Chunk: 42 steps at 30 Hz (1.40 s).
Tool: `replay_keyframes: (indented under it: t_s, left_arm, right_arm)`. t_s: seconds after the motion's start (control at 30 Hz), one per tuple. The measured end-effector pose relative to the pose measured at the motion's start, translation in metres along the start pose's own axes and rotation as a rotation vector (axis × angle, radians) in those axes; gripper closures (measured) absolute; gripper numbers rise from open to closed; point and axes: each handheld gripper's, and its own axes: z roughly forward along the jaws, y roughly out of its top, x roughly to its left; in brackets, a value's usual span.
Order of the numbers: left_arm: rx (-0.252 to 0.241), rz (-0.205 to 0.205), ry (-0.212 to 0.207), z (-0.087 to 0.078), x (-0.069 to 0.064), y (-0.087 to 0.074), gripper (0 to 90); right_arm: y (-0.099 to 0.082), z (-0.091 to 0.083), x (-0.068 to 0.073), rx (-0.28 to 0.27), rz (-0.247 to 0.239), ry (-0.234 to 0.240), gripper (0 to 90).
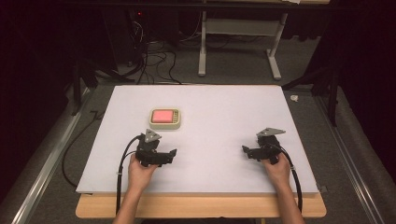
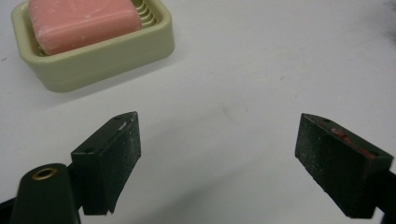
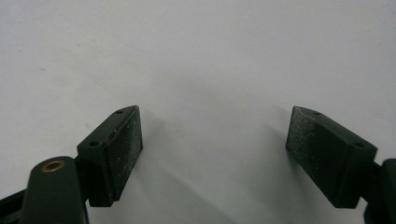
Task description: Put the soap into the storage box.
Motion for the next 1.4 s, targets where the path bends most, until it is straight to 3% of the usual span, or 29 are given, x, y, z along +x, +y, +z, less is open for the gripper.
replay_keyframes:
  t_s: [0.67,1.4]
  left_arm:
    - [0.041,0.013,-0.001,0.020,-0.007,-0.011,15.0]
    - [0.063,0.035,0.049,0.043,-0.007,-0.014,15.1]
  right_arm:
    - [0.000,0.000,0.000,0.000,0.000,0.000,19.3]
    - [0.000,0.000,0.000,0.000,0.000,0.000,19.3]
